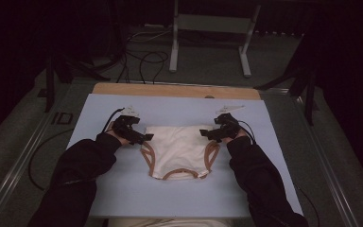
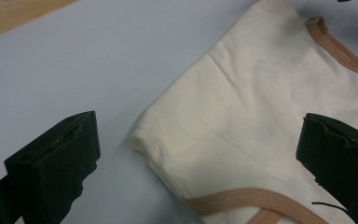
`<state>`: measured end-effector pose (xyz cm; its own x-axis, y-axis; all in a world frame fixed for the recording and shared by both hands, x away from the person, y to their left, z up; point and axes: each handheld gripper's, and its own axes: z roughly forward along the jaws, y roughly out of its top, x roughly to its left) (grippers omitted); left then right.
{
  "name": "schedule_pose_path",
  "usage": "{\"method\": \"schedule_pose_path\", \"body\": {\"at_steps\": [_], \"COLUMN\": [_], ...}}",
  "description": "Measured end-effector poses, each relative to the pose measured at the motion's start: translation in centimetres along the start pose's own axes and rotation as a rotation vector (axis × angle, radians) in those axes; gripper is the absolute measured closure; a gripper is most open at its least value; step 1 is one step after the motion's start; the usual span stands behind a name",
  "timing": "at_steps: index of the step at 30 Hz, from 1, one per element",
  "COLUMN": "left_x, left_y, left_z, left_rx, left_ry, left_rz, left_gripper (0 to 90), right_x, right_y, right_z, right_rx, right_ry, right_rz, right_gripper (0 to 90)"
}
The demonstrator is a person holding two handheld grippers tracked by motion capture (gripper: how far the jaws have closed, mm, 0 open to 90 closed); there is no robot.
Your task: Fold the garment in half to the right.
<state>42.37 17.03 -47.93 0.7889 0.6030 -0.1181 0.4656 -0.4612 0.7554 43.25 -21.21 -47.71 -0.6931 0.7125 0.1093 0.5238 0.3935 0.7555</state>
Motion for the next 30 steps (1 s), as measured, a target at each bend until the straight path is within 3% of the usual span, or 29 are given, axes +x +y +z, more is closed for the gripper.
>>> {"method": "schedule_pose_path", "body": {"at_steps": [11,30], "left_x": [-1.6,-4.5], "left_y": [-0.1,-0.9], "left_z": [-2.0,-4.4], "left_rx": [-0.037,-0.055], "left_ry": [-0.018,-0.049], "left_rz": [0.039,0.111], "left_gripper": [0.3,0.3], "right_x": [0.7,3.4], "right_y": [1.3,3.9], "right_z": [0.1,1.8], "right_rx": [-0.001,0.01], "right_ry": [0.016,0.069], "right_rz": [-0.017,-0.09], "right_gripper": [11.2,11.2]}}
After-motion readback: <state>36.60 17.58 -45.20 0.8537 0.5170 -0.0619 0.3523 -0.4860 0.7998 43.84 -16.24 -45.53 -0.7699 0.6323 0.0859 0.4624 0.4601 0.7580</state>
